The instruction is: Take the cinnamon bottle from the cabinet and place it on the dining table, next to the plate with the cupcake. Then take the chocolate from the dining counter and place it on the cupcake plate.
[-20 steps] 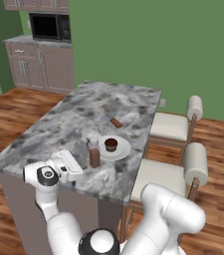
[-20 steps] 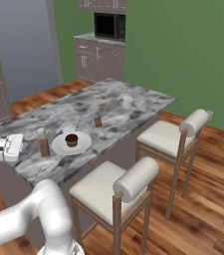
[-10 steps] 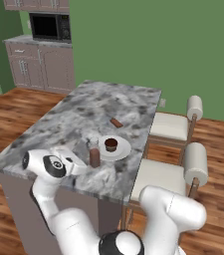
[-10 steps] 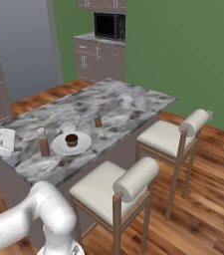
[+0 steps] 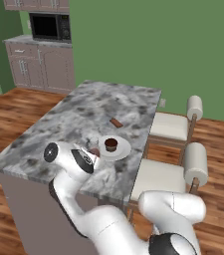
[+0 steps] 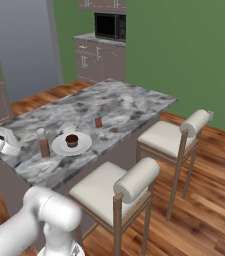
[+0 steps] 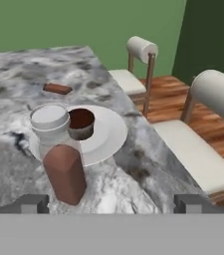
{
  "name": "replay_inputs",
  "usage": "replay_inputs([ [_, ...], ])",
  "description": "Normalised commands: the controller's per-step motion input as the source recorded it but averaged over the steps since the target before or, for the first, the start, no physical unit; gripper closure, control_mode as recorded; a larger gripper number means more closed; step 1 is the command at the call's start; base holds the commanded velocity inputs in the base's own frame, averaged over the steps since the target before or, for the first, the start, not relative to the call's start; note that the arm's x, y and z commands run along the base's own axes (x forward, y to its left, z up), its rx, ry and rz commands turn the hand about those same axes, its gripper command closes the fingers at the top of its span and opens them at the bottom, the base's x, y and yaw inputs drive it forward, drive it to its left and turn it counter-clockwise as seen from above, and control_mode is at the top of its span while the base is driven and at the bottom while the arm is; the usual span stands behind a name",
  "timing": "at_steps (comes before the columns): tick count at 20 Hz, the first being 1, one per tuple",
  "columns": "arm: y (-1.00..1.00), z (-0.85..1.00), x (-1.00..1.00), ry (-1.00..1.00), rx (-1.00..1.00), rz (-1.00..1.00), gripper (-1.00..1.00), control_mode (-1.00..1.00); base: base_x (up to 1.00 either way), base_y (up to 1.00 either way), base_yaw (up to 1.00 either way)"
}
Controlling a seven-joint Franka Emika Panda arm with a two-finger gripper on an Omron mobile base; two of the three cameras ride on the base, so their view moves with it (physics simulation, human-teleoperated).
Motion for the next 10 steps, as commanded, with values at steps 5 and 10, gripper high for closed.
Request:
replay_inputs([
  [5, -0.49, 0.41, -0.26, 0.21, 0.19, 0.16, -1.00, -1.00, 0.00, 0.00, 0.00],
  [10, -0.42, 0.50, -0.13, 0.27, 0.13, 0.08, -1.00, -1.00, 0.00, 0.00, 0.00],
])
